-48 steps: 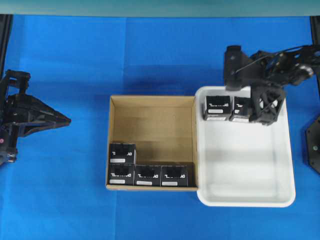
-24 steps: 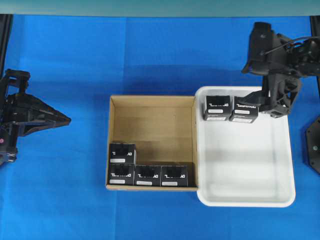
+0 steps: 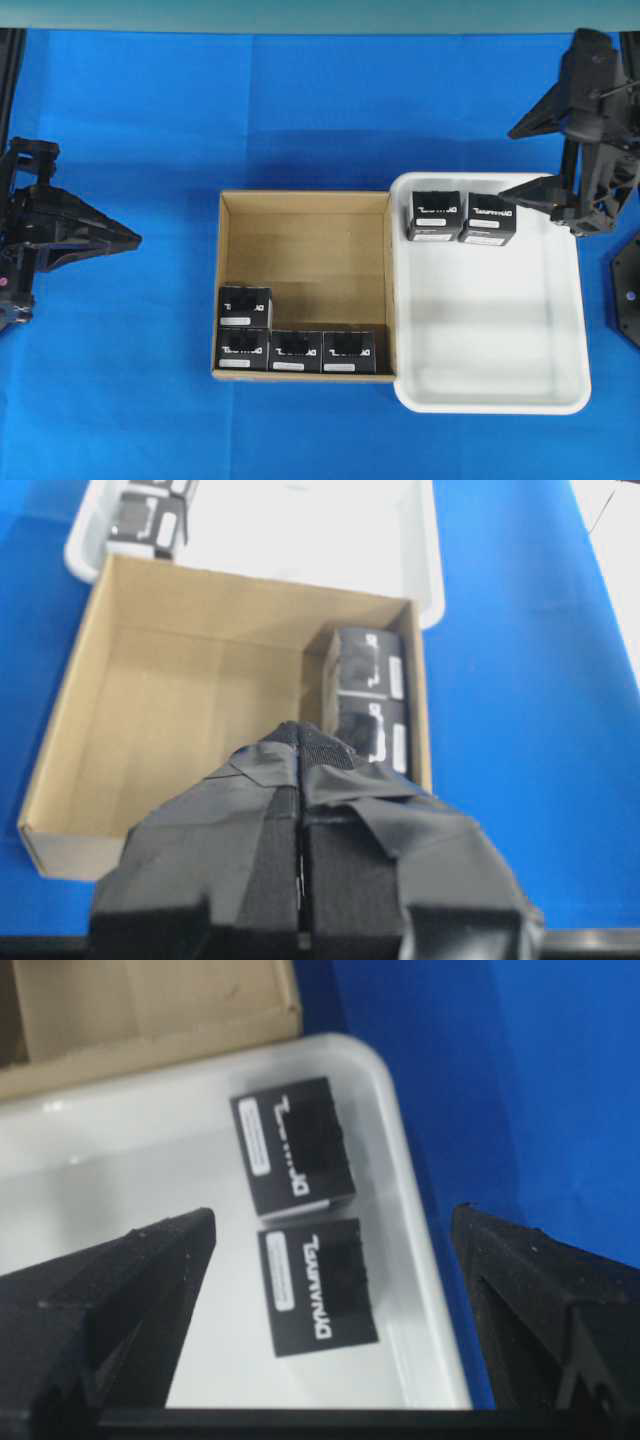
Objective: Pick the box from inside the cardboard box.
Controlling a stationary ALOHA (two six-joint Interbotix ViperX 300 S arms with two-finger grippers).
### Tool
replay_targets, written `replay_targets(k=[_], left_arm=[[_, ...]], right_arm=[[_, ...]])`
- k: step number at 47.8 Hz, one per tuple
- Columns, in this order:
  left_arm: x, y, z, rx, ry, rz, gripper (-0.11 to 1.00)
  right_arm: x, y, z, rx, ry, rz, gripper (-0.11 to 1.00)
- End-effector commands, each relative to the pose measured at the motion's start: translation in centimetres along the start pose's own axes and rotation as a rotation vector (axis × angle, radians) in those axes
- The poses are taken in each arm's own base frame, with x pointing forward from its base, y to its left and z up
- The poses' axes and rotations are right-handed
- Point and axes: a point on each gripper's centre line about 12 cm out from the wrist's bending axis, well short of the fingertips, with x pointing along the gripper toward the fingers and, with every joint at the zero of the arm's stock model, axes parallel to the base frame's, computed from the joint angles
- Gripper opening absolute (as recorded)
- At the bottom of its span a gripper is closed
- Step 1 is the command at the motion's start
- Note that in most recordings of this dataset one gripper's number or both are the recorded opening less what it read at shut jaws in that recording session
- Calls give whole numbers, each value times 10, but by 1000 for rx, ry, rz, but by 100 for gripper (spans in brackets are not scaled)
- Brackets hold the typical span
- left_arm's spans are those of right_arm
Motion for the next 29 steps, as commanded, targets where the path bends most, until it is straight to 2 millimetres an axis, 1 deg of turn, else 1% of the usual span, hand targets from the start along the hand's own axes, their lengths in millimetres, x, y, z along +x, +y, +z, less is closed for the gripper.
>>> replay_targets(k=[1, 7, 29], left_arm=[[-1, -1, 11, 5, -31, -2, -6], [-1, -1, 11, 5, -31, -2, -6], [-5, -2, 13, 7, -44, -6, -6]], right_arm=[[-6, -1, 5, 10, -49, -12, 95], [-10, 0, 2, 10, -60, -14, 95], [-10, 2, -2, 3, -60, -9, 95]])
